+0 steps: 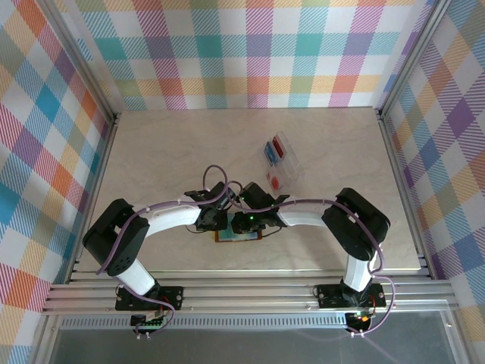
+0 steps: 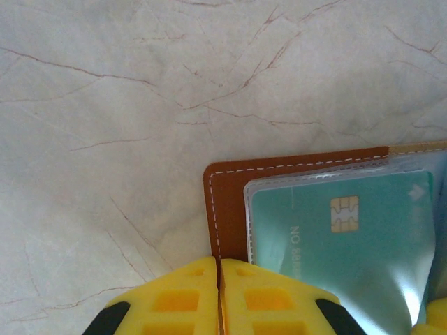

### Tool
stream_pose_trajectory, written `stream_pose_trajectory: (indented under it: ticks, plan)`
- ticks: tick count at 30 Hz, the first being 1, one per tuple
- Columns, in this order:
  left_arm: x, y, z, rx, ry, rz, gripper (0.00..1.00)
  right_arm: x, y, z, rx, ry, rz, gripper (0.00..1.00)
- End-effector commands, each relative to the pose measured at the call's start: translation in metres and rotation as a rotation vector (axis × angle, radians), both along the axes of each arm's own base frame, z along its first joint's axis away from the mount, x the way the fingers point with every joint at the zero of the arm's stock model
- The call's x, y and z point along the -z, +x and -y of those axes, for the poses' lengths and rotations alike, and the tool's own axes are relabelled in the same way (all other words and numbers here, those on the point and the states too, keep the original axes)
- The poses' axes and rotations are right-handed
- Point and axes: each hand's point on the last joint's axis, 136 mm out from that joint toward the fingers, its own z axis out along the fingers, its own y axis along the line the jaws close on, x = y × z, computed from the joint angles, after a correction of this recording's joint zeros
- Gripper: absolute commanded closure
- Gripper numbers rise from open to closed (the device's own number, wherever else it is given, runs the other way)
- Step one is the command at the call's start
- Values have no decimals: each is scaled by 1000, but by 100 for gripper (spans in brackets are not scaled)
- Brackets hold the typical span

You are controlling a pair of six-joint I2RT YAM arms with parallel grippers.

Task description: Put the credit cards into the card holder

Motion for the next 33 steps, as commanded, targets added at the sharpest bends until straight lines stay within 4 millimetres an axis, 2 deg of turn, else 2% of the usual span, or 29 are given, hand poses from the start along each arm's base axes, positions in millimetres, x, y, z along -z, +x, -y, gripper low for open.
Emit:
stream_pose_trajectory:
  ticks: [1,6,11,16,21,29,33]
  plan:
    - [47,-41,-1,22,-5,-189,91,-16,6,4,-1,-41,74,84]
    - [47,-41,-1,24,-1,-188,91,-28,20,29,45,-146,146,75]
    - [47,-42,-2,22,-1,-192,91,-32,33,37,56,-211,189,71]
    - [47,-41,-2,22,-2,-190,91,-22,43,39,50,-284,196,71]
    - [47,-41,-2,21,-2,-191,91,-11,45,45,54,-326,195,69]
    - [48,-42,-1,22,-5,-197,91,12,34,49,38,-372,175,69]
    - [49,-42,-1,21,-7,-199,91,22,30,49,24,-415,180,75]
